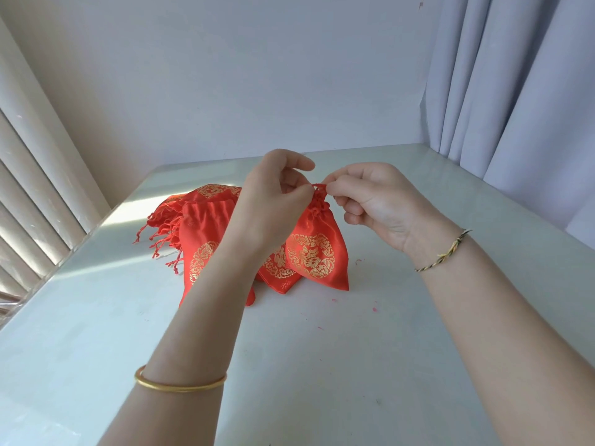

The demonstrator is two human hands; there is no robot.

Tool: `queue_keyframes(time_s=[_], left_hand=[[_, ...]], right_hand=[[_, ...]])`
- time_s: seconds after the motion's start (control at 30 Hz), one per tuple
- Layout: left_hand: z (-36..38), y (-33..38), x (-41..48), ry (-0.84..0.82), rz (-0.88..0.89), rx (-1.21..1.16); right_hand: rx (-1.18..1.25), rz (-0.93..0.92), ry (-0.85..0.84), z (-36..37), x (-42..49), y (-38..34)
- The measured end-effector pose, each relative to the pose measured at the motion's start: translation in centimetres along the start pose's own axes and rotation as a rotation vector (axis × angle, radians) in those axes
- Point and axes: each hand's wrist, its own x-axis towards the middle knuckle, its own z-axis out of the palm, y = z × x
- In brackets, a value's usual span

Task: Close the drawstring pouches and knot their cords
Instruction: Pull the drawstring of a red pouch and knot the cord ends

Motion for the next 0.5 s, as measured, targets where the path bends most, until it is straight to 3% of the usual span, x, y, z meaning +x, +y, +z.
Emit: queue_keyframes(time_s=[0.5], left_hand=[[0.35,-0.24,0.05,-0.015,0.038,-0.059]], right_hand=[[0.220,0.175,-0.107,0.16,0.26,0.23]])
